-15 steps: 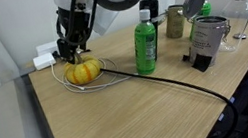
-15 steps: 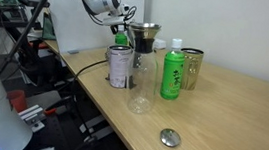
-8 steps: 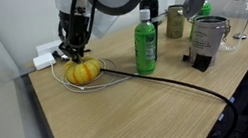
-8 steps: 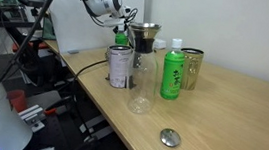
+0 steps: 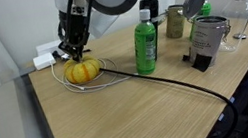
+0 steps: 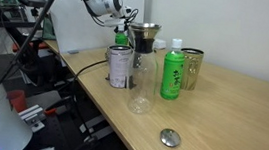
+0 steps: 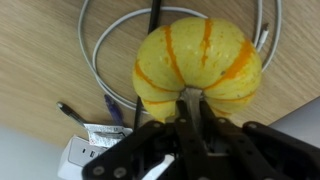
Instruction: Move the pumpkin to the right
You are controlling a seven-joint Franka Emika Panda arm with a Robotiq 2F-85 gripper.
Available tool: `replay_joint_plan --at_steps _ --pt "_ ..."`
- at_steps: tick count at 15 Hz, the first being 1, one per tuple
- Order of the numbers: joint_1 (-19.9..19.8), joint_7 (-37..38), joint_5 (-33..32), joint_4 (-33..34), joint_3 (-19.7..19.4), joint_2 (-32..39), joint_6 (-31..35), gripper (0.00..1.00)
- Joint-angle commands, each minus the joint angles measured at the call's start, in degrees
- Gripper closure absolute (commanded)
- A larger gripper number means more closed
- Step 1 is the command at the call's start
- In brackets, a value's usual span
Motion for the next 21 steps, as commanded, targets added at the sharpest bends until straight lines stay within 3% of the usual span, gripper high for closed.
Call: replay_joint_plan --at_steps 1,9,16,21 --pt "1.3 2.1 0.3 1.1 -1.8 -0.5 -0.1 0.96" --pt "4.8 12.7 -2.9 6.6 -8.1 -2.6 -0.8 0.96" --pt "9.8 31.5 -15.3 14.8 -21.2 2.1 -2.2 0.96" --pt "9.6 42.1 -19.9 19.4 -22.4 5.9 -8.8 0.96"
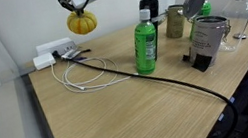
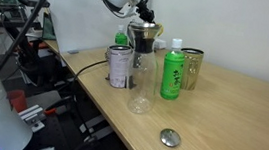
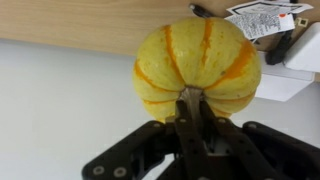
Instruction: Move the pumpkin to the right
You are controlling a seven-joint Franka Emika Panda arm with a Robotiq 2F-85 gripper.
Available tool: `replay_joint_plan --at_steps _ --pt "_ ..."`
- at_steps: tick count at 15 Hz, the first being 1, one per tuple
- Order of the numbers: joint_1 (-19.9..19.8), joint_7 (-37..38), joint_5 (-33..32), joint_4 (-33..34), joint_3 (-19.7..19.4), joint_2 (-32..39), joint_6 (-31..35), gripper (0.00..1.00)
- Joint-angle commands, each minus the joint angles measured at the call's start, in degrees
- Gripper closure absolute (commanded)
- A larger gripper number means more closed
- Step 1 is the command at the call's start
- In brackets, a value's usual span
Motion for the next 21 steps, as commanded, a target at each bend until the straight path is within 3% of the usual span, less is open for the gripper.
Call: replay_joint_plan --at_steps 1,8,9,12,13,19,20,21 --pt "0.6 6.9 -3.7 5.3 -0.9 2.6 -6.6 0.96" --pt "-1.4 9.5 -4.9 9.0 4.0 3.4 -17.8 0.96" --pt "0.2 8.3 -3.2 8.7 1.8 3.5 -17.7 0.96" --pt "-0.6 7.9 -3.2 8.5 2.4 3.5 -15.2 0.96" --pt "-0.1 9.1 -2.9 6.9 2.4 2.7 -16.0 0.84" --pt "-0.1 9.1 -2.9 6.9 2.4 2.7 -15.9 0.84" --pt "-0.1 9.1 -2.9 6.9 2.4 2.7 -15.9 0.96" --pt "0.1 9.3 -2.9 7.0 2.1 2.3 -17.1 0.96"
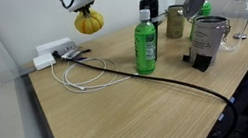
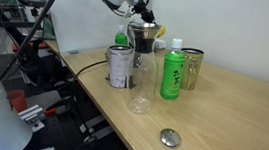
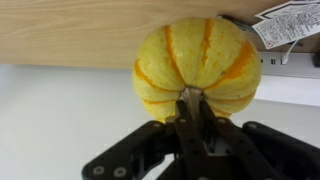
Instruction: Move the pumpkin to the right
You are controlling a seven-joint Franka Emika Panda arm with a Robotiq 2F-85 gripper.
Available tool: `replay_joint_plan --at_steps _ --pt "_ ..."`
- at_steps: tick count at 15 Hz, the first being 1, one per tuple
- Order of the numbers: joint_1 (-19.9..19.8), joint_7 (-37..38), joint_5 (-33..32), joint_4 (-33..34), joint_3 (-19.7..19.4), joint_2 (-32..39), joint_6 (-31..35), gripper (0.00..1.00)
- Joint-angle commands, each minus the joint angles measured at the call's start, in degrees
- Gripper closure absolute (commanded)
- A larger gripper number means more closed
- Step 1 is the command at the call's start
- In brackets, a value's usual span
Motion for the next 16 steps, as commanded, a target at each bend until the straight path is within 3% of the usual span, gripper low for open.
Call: replay_joint_plan --at_steps 1,12,13,16 --pt "0.3 0.3 0.1 0.4 -0.5 -0.8 -2.3 0.96" --pt "-3.1 1.6 5.1 1.7 -3.0 -5.9 -12.3 0.96" --pt "-6.0 2.9 2.8 2.1 0.5 -6.4 -13.9 0.96" --pt "-8.5 5.0 2.8 1.0 2.0 -7.6 -16.3 0.96"
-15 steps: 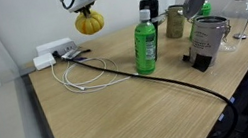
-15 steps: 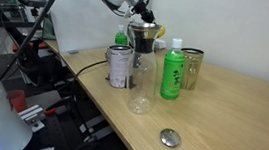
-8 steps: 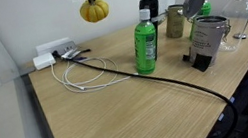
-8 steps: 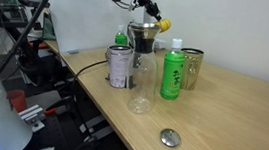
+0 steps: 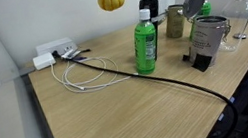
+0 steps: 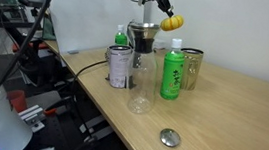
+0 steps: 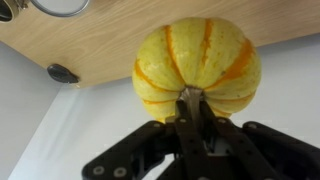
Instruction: Move the pumpkin to the right
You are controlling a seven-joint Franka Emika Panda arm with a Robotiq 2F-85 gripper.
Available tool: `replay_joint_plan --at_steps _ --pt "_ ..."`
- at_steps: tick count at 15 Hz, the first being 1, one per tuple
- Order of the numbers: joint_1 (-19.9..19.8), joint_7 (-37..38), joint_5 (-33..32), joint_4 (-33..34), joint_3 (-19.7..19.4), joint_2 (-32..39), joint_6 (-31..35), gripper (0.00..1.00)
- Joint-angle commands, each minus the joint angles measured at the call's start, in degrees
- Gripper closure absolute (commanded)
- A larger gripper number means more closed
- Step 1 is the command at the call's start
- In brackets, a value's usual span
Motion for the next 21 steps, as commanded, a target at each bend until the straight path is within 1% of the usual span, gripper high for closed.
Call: replay_joint_plan --at_steps 1,2,3,4,6,10,11,13,15,17,19,21 --pt "-3.5 3.4 -0.9 -1.8 4.1 -2.7 -2.9 0.96" --pt "-4.9 4.2 0.5 -3.0 5.6 -3.6 -0.3 0.96" --pt "-5.5 5.8 0.5 -4.2 6.2 -4.5 1.0 0.96" --pt "-5.5 4.2 -1.1 -0.3 6.3 -1.4 -2.0 0.84" --pt "-6.1 5.3 -0.9 -0.8 7.2 -2.1 -1.5 0.84" --pt "-6.2 5.7 -0.8 -1.7 7.6 -2.6 -1.3 0.84" --pt "-6.2 5.7 -0.8 -1.7 7.6 -2.6 -1.2 0.96" --pt "-6.8 7.4 -0.3 -2.1 7.8 -1.5 -1.1 0.96" --pt "-7.7 10.1 -1.2 -2.9 7.2 0.2 1.0 0.96" --pt "-8.7 12.2 -1.4 -3.0 6.7 2.0 1.7 0.96" --pt "-10.2 12.9 -0.2 -3.2 7.3 3.2 2.6 0.96" --pt "-10.8 12.9 0.8 -2.6 7.8 4.3 2.8 0.96"
